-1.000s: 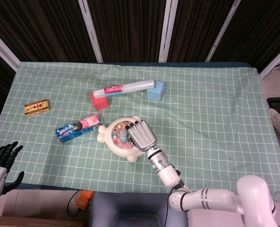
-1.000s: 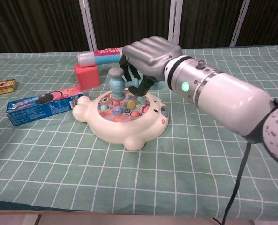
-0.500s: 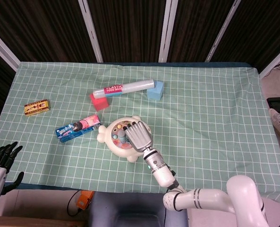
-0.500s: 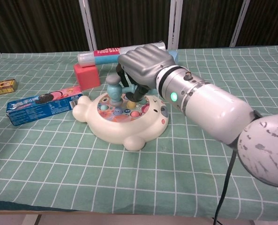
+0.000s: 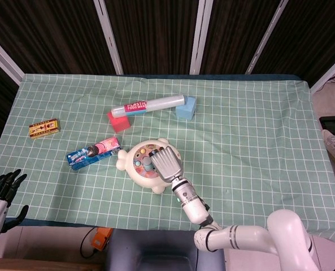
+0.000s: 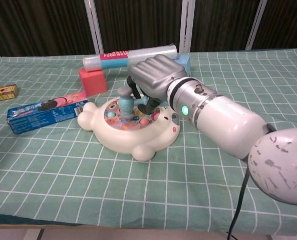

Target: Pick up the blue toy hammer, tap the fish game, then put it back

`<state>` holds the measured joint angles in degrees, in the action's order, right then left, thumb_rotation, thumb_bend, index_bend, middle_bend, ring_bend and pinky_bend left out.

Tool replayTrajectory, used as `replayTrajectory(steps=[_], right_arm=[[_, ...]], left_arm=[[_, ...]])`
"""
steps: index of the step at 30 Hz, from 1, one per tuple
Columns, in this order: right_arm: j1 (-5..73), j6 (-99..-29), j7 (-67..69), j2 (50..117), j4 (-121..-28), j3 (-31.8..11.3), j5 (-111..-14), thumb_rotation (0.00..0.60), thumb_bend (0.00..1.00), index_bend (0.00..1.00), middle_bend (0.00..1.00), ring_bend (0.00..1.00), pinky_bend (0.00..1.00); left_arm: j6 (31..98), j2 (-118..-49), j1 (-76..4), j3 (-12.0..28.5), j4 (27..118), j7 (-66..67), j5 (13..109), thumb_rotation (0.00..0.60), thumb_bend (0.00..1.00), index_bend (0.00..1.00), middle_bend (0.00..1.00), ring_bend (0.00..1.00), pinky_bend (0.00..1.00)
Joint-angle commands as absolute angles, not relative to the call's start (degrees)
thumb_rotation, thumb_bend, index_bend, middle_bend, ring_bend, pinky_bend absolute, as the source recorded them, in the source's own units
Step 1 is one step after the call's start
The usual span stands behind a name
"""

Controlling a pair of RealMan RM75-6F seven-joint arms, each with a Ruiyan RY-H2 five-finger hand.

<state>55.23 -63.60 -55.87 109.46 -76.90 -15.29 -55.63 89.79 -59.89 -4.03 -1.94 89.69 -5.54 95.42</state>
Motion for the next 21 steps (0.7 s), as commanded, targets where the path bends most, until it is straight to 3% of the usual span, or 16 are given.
replayTrajectory(steps=[1, 21], right_arm=[[55.1, -64.4, -55.2, 109.1, -77.1, -15.6, -56.3, 0.6, 0.57, 0.99, 0.75, 0.78, 0.79], [53.9, -64.4, -54.4, 107.2, -75.3, -15.3, -54.8, 0.6, 0.57, 0.99, 0.75, 0.78, 0.79]], left_arm=[[89.9, -59.9, -4.0, -1.9, 89.7, -5.6, 95.4, 0.6, 0.4, 0.0, 0.0, 0.0, 0.09], [89.6, -60.0, -4.1, -1.9, 89.7, -5.2, 95.6, 0.6, 0.4, 0.0, 0.0, 0.0, 0.09]])
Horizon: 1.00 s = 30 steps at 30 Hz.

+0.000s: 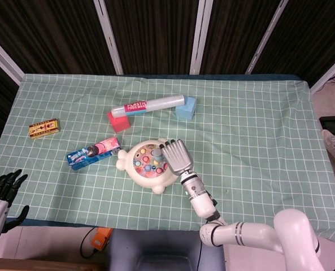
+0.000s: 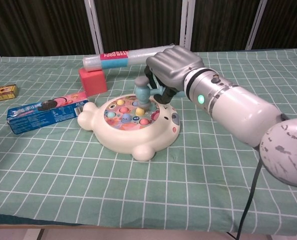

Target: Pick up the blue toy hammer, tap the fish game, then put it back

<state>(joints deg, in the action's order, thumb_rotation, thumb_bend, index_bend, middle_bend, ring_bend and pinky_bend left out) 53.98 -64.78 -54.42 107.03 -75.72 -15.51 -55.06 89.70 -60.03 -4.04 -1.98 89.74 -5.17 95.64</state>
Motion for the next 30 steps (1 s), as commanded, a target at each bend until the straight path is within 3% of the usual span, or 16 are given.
replayTrajectory(steps=[1, 18, 30], right_arm=[[54.0, -64.1, -54.6, 107.3, -74.8, -15.1, -54.5, 0.6, 0.57, 0.99, 0.75, 0.78, 0.79], [53.6, -65.8, -54.0, 106.4, -75.6, -15.4, -55.4, 0.6, 0.57, 0.99, 0.75, 0.78, 0.79], [46.0, -70.7, -41.6, 96.2, -81.1, -13.5, -61.4, 0.6, 0.57, 0.99, 0.75, 0.78, 0.79]], left_arm=[[89.6, -60.1, -4.1, -1.9, 89.7, -5.1, 95.6, 0.6, 0.4, 0.0, 0.0, 0.0, 0.09], [89.9, -60.0, -4.0, -1.9, 89.7, -5.5, 95.8, 0.6, 0.4, 0.0, 0.0, 0.0, 0.09], [90.2, -60.0, -3.9, -2.0, 89.7, -5.2, 96.0, 0.6, 0.4, 0.0, 0.0, 0.0, 0.09]])
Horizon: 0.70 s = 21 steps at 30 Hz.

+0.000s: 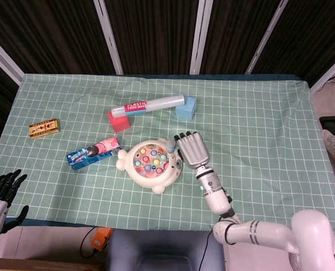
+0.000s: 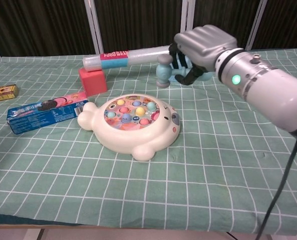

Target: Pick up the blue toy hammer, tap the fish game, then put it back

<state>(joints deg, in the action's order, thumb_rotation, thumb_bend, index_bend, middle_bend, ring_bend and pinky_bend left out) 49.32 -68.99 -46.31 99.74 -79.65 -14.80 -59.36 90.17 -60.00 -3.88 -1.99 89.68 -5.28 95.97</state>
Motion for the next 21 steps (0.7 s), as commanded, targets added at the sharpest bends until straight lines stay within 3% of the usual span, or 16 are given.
replayTrajectory(steps=[1, 7, 21], right_arm=[[45.1, -70.7, -40.2, 95.4, -81.0, -13.1, -61.6, 0.6, 0.57, 0.99, 0.75, 0.78, 0.79], [40.1, -70.2, -27.6, 94.5, -73.2, -9.9, -64.8, 0.6, 0.57, 0.98, 0.75, 0.78, 0.8], [36.6, -65.9, -6.3, 105.5, -44.4, -5.3, -73.4, 0.6, 0.53, 0.97, 0.75, 0.77, 0.8]], left_arm=[[90.1, -60.1, -3.9, -2.0, 89.7, -5.1, 96.0, 0.6, 0.4, 0.0, 0.0, 0.0, 0.09], [89.6, -60.4, -4.1, -2.1, 90.0, -4.1, 96.2, 0.6, 0.4, 0.0, 0.0, 0.0, 0.09], [88.4, -60.6, -4.6, -1.8, 90.3, -3.5, 95.1, 0.6, 0.4, 0.0, 0.0, 0.0, 0.09]])
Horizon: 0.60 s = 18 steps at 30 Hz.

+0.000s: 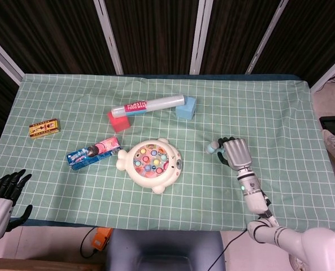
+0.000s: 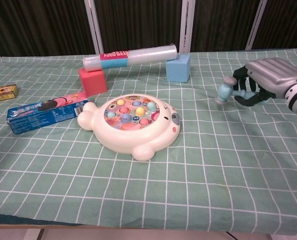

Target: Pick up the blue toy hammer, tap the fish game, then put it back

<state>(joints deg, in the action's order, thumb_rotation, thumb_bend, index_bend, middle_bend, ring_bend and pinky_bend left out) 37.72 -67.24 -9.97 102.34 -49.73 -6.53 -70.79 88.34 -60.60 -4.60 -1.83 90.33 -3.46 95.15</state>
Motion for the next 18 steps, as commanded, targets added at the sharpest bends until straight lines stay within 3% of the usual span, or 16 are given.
replayTrajectory(steps=[1, 18], right_arm=[[36.5, -65.8, -5.4, 106.1, -43.0, -5.2, -73.9, 0.6, 0.53, 0.97, 0.75, 0.77, 0.8], [36.0, -64.2, -2.4, 108.4, -37.8, -6.6, -76.8, 0.6, 0.46, 0.96, 0.75, 0.76, 0.79]], left_arm=[[88.4, -60.5, -4.6, -1.8, 90.3, -3.6, 95.1, 0.6, 0.4, 0.0, 0.0, 0.0, 0.09], [88.3, -60.6, -4.6, -1.9, 90.4, -3.3, 95.1, 0.6, 0.4, 0.0, 0.0, 0.0, 0.09]])
